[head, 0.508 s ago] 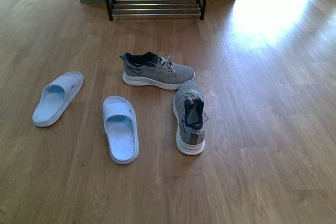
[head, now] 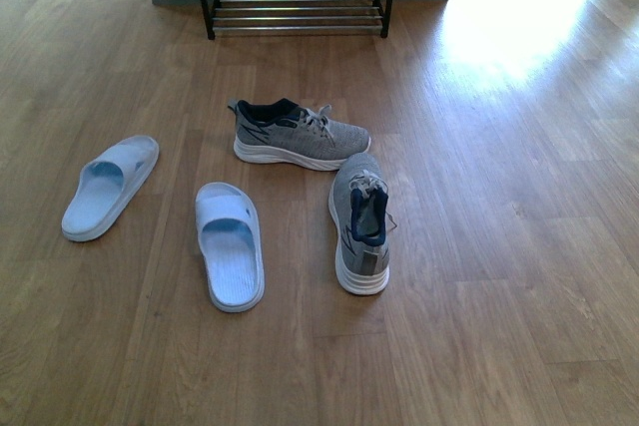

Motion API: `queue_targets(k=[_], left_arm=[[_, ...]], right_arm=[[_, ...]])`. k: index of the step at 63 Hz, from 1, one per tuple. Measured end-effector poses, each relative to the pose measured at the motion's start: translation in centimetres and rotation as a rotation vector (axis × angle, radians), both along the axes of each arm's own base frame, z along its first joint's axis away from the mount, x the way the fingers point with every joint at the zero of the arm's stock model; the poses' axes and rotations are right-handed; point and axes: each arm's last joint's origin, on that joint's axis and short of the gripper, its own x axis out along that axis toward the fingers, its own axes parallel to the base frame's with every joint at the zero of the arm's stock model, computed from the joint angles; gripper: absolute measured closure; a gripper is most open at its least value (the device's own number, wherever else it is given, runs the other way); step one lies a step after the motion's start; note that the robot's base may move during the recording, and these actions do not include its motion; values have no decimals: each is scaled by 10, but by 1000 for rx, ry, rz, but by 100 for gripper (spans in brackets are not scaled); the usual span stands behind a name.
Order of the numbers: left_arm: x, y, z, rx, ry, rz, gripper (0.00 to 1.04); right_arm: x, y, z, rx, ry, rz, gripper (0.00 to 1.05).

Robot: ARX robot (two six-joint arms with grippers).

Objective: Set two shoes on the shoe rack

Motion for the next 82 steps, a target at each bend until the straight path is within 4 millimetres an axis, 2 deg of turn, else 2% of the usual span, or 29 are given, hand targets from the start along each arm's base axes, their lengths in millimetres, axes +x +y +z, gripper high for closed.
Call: queue_targets(k=[82], left_arm=[[0,0,0,0,0,0,9]], right_arm=[[0,0,0,0,0,0,9]])
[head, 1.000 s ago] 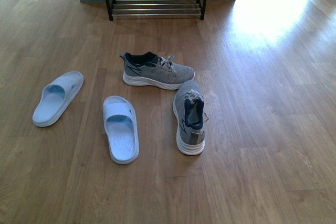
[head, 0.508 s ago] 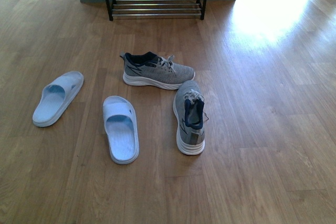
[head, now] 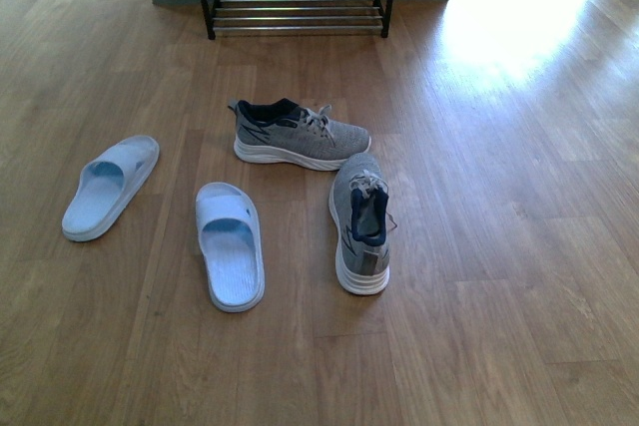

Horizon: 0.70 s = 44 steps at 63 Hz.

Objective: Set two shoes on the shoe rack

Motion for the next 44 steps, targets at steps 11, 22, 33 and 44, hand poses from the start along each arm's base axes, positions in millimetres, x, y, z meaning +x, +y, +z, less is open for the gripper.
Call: queue_targets(k=[11,22,33,44], left_arm=[[0,0,0,0,0,0,9],[0,0,0,0,0,0,9],[0,0,0,0,0,0,9],[0,0,0,0,0,0,9]], right_arm=[[0,0,0,0,-1,1,9],[0,0,0,0,-1,1,9],[0,0,0,0,-1,0,9],[0,0,0,0,-1,0,9]])
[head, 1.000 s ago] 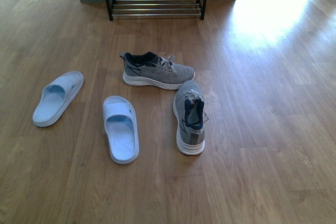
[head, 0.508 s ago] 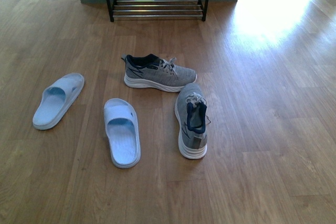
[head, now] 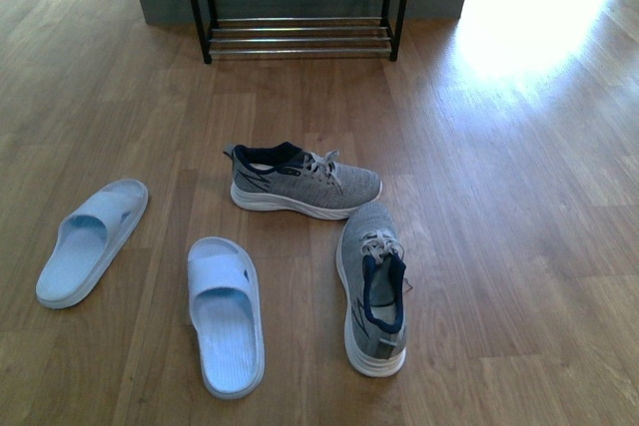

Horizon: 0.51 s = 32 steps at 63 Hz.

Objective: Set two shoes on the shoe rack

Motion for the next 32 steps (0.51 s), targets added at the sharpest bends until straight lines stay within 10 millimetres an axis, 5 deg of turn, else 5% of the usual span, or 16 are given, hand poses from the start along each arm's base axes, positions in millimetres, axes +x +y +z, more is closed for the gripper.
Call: queue_targets(k=[26,32], left_arm=[[0,0,0,0,0,0,9],[0,0,0,0,0,0,9]], right_arm=[[0,0,0,0,1,0,9],[5,-1,-4,28,80,-118,9]])
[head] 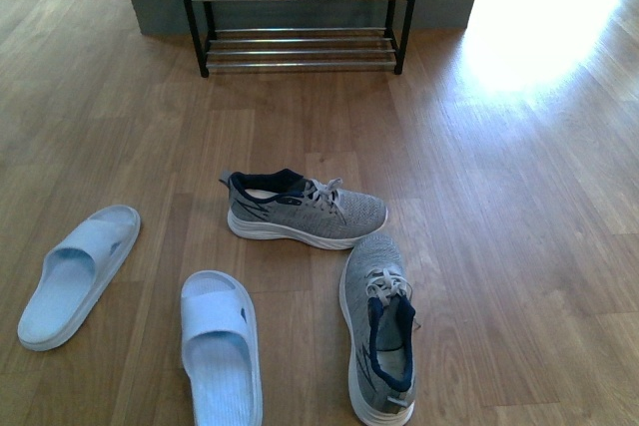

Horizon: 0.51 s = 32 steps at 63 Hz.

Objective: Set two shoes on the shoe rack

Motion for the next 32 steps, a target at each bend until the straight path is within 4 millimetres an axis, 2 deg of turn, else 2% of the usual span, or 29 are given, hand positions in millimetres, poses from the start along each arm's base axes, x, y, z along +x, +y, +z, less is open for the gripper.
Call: queue_targets(k=[6,13,20,32], left_arm=[[0,0,0,0,0,0,9],[0,0,0,0,0,0,9],[0,0,0,0,0,0,9],[0,0,0,0,0,0,9]], right_arm=[[18,-4,2,8,91,-5,9],[59,-17,-5,33,206,-15,9],[99,-25,-34,61,364,-11,9],[143,-19,-95,66,590,23,9]])
